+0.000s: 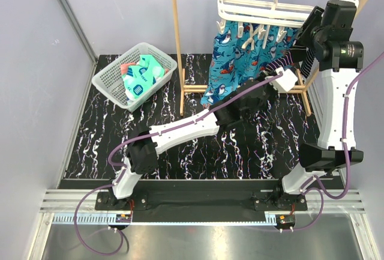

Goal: Remove the socks clipped to the hanger

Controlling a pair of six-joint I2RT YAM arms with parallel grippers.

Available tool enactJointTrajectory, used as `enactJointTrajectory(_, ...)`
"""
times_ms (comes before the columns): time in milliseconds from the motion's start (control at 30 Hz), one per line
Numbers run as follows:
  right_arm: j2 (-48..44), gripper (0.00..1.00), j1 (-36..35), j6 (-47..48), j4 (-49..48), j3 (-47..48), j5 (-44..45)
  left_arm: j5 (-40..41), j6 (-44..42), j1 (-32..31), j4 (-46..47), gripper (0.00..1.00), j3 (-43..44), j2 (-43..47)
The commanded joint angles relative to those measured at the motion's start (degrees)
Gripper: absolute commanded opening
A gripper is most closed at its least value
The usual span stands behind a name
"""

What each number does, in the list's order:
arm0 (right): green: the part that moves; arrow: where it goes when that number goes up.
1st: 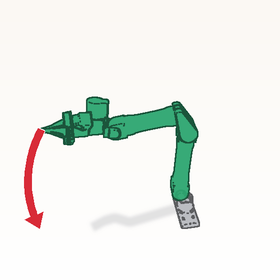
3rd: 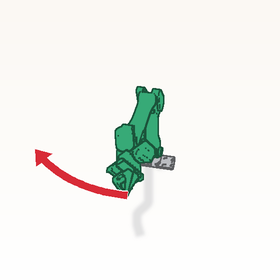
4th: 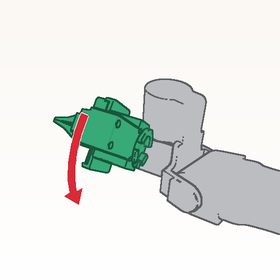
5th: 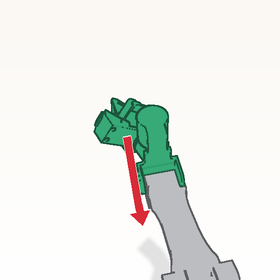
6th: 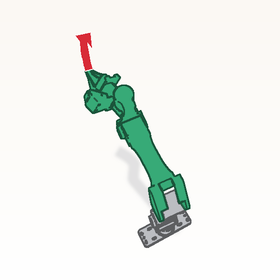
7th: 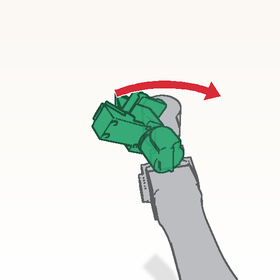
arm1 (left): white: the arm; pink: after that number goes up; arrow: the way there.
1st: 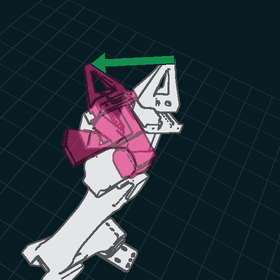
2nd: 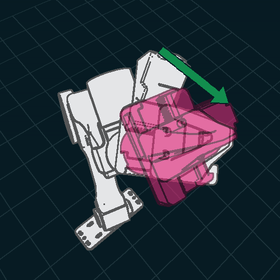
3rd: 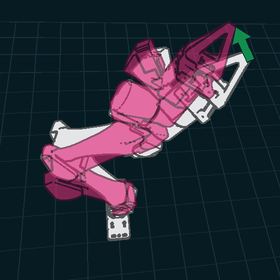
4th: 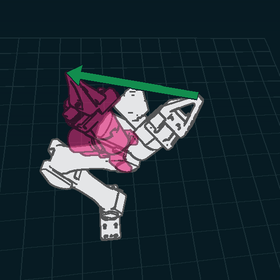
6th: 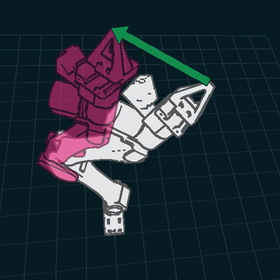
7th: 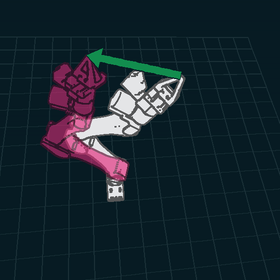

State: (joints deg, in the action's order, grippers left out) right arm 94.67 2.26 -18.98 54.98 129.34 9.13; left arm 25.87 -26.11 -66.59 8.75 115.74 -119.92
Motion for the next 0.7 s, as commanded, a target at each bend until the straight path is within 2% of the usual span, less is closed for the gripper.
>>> enactJointTrajectory(0, -1.2, 0.51, 0.2, 2.7, -4.1, -1.1, 2.6, 1.3, -0.2, -0.3, 3.8, 0.0, 3.1, 0.2)
enactJointTrajectory(500, -1.7, 0.5, -1.0, 7.4, -6.6, -1.9, 4.0, 1.4, -0.3, -0.6, 4.1, 0.0, 3.3, -0.1)
enactJointTrajectory(667, -1.4, 0.47, -1.5, 7.9, -6.8, -1.7, 4.3, 1.5, -0.4, -0.7, 4.1, 0.0, 3.3, -0.2)
